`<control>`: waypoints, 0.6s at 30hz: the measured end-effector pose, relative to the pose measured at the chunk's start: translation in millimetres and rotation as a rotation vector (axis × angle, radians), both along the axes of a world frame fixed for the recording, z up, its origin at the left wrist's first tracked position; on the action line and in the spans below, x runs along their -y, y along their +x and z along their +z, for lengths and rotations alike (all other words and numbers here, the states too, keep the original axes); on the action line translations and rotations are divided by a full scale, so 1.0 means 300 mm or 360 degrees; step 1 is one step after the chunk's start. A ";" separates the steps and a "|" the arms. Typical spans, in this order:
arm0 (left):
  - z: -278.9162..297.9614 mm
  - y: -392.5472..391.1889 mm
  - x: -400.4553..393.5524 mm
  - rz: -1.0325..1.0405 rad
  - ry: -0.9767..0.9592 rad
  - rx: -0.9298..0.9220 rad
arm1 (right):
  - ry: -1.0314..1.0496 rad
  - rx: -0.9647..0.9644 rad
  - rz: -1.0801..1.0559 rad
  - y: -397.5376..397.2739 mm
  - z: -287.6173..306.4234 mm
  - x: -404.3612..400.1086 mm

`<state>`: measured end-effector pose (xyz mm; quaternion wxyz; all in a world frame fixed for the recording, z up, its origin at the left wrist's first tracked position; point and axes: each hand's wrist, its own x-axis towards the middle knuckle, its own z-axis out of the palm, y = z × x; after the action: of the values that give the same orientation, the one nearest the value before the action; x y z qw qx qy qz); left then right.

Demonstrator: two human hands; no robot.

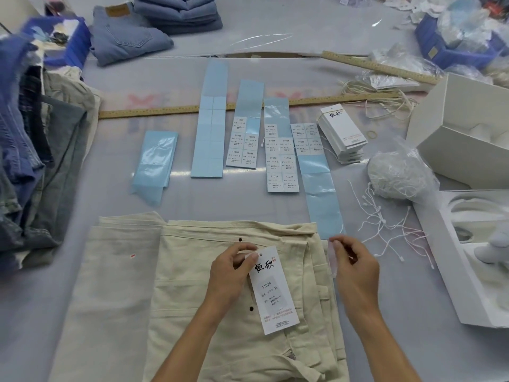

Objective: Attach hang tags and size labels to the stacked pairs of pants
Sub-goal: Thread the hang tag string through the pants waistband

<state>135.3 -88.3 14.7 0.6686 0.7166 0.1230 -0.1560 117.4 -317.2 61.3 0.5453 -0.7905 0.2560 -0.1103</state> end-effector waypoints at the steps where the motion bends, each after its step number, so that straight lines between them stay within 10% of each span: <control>1: 0.006 -0.002 0.006 0.0017 -0.0021 0.0004 | 0.0028 0.0044 0.0075 -0.016 0.011 -0.045; 18: 0.039 -0.035 0.032 0.0125 -0.0229 -0.0034 | 0.0130 -0.0051 0.0494 -0.026 -0.044 -0.220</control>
<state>124.8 -97.9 26.3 0.7226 0.6596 0.1466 -0.1459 109.6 -251.2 48.0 0.5832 -0.7995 0.1438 -0.0015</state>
